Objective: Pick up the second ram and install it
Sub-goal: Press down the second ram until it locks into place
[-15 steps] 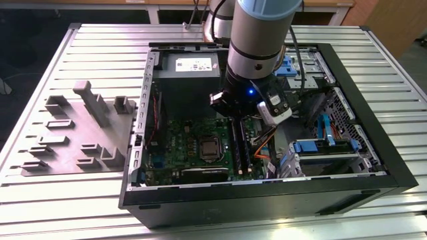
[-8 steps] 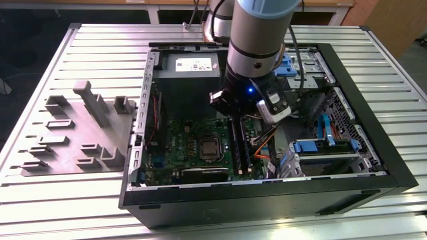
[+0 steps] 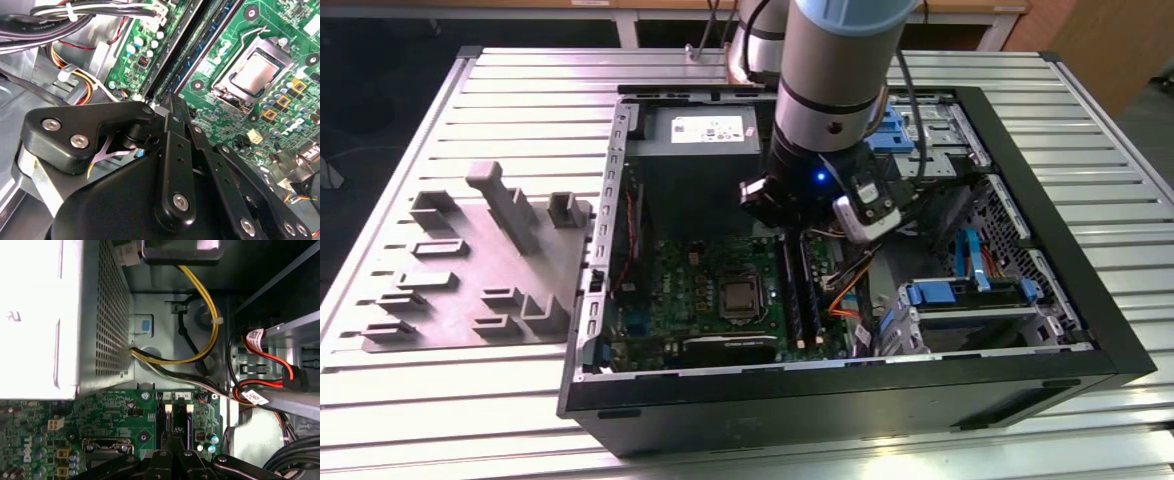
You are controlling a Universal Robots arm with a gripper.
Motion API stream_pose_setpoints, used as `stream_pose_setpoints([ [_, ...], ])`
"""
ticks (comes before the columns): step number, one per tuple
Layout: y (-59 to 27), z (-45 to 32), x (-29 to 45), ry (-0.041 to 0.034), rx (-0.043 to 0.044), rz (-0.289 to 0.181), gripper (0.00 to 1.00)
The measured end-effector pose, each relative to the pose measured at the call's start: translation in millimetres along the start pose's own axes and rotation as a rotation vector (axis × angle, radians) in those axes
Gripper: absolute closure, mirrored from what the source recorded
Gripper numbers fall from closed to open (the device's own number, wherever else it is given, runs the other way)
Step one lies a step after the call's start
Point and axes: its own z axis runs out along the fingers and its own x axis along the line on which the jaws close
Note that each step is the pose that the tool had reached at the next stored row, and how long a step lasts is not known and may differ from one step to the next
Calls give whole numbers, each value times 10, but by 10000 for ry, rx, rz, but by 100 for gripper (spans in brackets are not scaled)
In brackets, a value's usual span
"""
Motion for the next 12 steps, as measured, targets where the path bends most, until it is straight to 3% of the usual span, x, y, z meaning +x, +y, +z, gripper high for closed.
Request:
stream_pose_setpoints([
  [7, 104, 57, 3, 1, 0, -11, 90],
  [12, 109, 85, 10, 1, -1, -12, 90],
])
